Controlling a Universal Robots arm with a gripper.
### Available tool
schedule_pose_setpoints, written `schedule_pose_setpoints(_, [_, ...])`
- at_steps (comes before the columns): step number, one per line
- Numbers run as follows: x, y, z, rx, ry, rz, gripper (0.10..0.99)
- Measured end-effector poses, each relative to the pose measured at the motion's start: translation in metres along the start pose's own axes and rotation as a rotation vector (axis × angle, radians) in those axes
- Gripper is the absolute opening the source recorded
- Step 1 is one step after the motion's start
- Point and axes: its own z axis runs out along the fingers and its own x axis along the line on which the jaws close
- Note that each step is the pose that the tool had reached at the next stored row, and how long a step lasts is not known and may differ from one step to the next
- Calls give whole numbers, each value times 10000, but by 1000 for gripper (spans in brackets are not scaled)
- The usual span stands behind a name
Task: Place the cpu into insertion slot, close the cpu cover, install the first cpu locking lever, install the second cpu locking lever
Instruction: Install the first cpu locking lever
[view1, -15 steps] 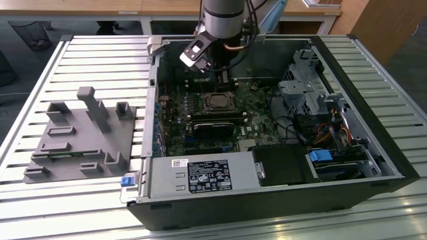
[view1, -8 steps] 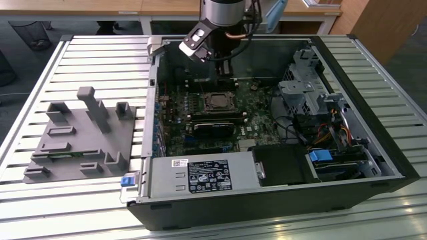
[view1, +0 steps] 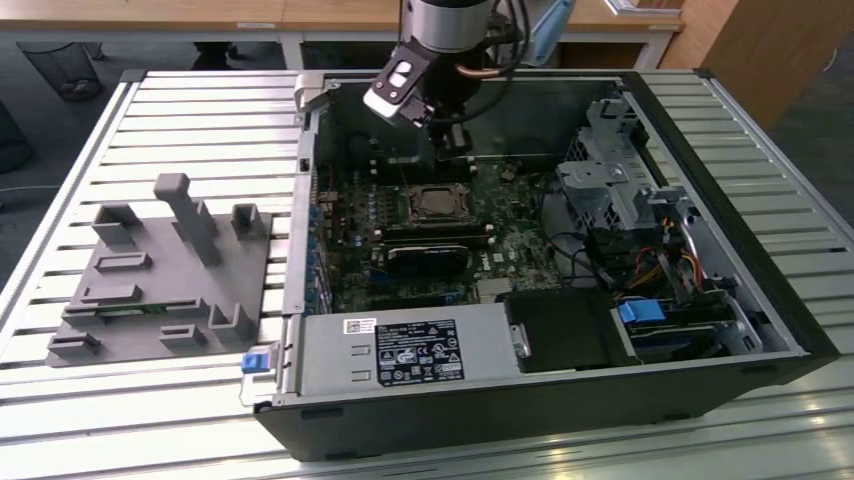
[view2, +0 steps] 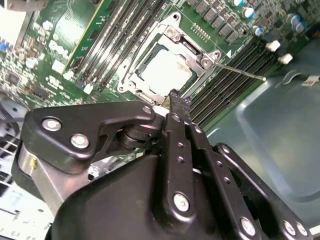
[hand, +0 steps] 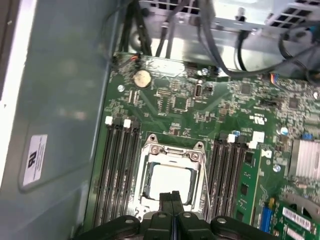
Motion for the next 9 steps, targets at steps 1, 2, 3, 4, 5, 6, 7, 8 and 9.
schedule_pose_setpoints(1, [0,0,0,3,7,-145,106])
schedule_pose_setpoints(2, [0,0,0,6,14,-289,106])
schedule_pose_setpoints(3, [0,0,0,8,20,-419,106])
schedule_pose_setpoints(4, [0,0,4,10,27,-557,106])
schedule_pose_setpoints(5, [0,0,7,25,24,-712,106])
schedule_pose_setpoints(6, [0,0,8,38,25,-860,106])
schedule_pose_setpoints(7, [-1,-1,9,43,27,-955,106])
schedule_pose_setpoints(8, [-1,-1,11,45,31,-1016,106])
schedule_pose_setpoints(9, [0,-1,12,46,35,-1083,106])
